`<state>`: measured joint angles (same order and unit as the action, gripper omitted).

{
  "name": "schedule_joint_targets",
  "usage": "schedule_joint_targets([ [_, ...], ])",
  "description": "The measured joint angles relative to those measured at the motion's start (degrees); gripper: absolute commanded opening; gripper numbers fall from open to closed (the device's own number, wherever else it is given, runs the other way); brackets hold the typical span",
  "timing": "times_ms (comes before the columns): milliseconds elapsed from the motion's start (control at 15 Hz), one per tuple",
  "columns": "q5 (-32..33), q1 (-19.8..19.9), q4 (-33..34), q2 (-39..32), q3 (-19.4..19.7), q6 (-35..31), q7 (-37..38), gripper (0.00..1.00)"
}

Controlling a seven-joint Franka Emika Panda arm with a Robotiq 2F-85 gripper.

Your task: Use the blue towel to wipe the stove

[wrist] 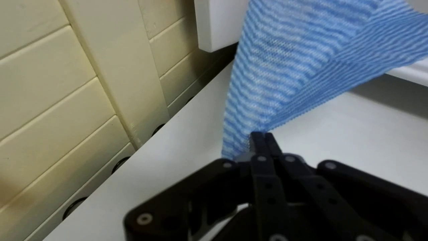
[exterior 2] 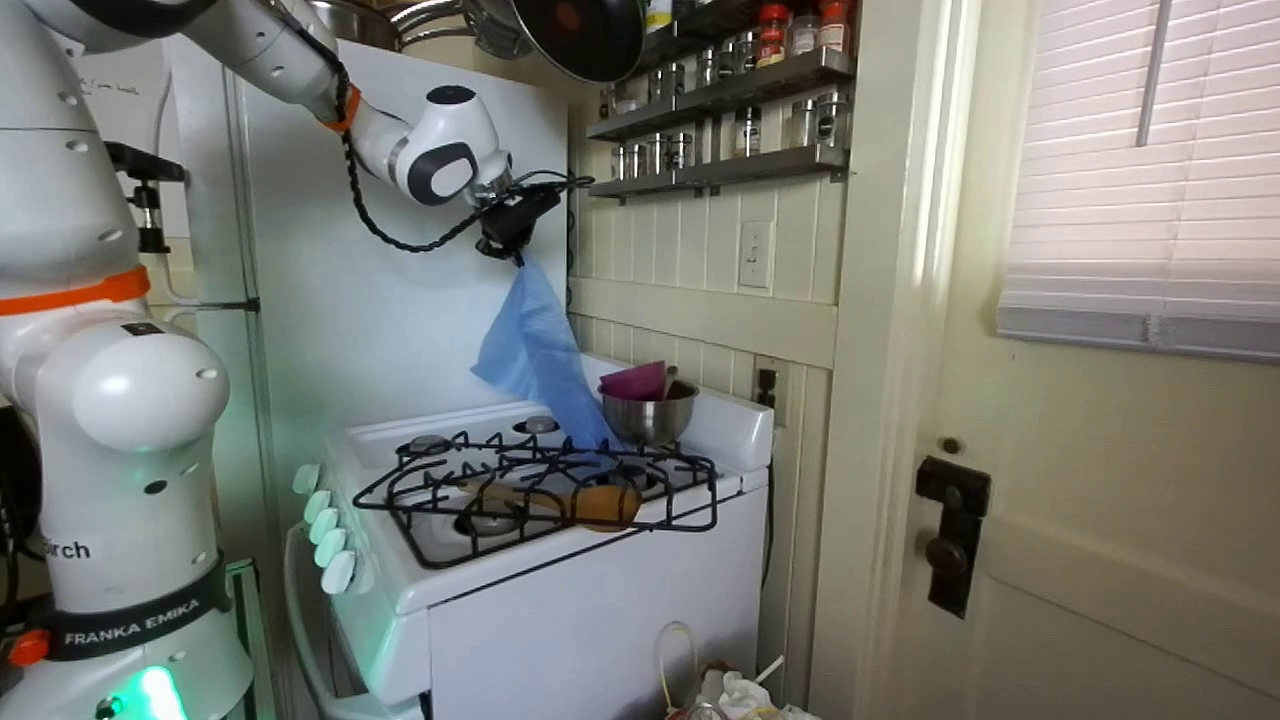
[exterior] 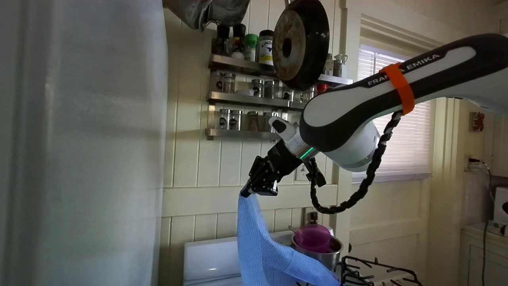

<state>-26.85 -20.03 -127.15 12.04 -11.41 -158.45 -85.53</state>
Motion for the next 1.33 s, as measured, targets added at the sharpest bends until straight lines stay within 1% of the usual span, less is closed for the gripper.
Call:
schedule_joint_targets([
  [133,0.39,0.0,0.3,-0.06,-0.4,-0.22,0.36,0.0],
  [267,1.2,-0.24,1.03,-0.29,-1.88,-1.87,1.35,0.0],
  [667,1.19,-4.44,5.67,-2.25,-7.06,-7.17,1.04,0.0],
  [867,1.7,-4.46,5.48,-2.46,-8.3,-10.58,2.15,0.0],
  [1067,4.96,-2.16,2.8,-1.72,-8.96,-12.45,7.44,0.0],
  [1267,9.99,2.29,-1.31,-0.48,-10.41,-12.1,14.94,0.0],
  [1333,12.98,3.3,-2.78,-0.06,-10.24,-11.16,18.46,0.0],
])
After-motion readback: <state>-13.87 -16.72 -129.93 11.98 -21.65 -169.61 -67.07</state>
